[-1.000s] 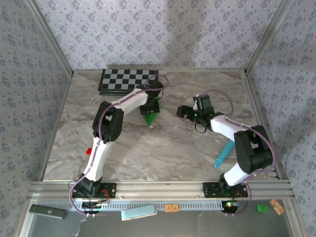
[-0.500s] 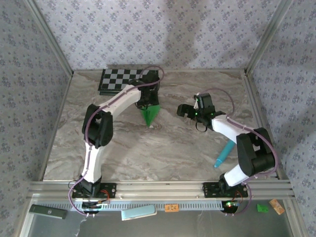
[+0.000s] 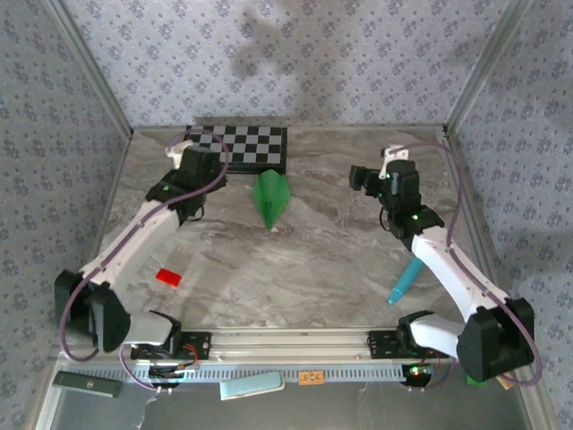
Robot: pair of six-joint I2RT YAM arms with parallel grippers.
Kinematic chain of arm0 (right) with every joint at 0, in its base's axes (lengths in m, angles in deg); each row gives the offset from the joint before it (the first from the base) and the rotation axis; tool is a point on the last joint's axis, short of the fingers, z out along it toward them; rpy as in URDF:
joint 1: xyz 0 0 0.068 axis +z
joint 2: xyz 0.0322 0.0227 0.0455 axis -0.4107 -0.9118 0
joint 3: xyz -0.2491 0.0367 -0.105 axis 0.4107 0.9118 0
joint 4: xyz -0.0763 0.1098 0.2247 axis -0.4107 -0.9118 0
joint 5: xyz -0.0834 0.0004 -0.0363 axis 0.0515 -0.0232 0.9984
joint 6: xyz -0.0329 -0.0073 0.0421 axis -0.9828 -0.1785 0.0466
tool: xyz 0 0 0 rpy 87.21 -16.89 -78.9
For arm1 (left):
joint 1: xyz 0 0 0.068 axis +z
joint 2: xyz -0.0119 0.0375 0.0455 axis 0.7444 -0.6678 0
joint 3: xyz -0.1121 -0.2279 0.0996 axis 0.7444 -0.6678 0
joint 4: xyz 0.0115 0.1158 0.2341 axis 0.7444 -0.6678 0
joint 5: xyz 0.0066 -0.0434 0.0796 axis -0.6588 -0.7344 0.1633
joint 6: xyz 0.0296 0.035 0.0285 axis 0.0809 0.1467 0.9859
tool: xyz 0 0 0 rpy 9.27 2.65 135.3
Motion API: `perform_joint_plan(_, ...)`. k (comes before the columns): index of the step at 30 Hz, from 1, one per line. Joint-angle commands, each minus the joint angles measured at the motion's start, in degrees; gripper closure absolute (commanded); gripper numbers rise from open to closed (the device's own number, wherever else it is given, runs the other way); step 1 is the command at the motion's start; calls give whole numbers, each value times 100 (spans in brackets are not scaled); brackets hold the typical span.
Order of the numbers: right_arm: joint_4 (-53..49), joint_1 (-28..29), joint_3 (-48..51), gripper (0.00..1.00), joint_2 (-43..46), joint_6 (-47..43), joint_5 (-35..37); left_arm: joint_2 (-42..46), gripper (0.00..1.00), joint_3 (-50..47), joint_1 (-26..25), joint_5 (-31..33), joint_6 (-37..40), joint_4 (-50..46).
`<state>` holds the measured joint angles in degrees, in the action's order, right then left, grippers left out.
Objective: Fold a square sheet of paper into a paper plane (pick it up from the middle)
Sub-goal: Reset both arms
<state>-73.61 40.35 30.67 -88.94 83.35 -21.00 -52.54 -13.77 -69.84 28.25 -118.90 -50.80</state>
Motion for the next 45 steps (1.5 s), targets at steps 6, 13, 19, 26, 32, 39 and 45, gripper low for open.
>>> perform_joint_plan(6, 723, -785, 1495, 0, 372, 59, 1577, 1465, 0, -2753, 1418, 122, 766, 2829)
perform_joint_plan(13, 2133, -1265, 2579, 0, -39, -314, 1173, 1282, 0, -3661, 2226, -549, 1369, 4034)
perform_joint_plan(19, 3615, -1313, 3053, 0, -628, -1089, 368, 465, 0, -3909, 2345, -1753, 2085, 5384)
perform_joint_plan(26, 4733, -1500, 3184, 0, -1175, -1416, -486, 159, 0, -4397, 2427, -2443, 2709, 6797)
perform_joint_plan(32, 5386, -1597, 3293, 0, -1696, -1469, -819, -429, 0, -4505, 2508, -3076, 2855, 7446)
perform_joint_plan(39, 5868, -1641, 3318, 0, -2153, -1430, -832, -1128, 0, -4273, 2542, -3362, 2915, 7646)
perform_joint_plan(45, 4807, -1649, 2719, 0, -2185, -1276, -535, -1320, 0, -3976, 2441, -3064, 2946, 7263)
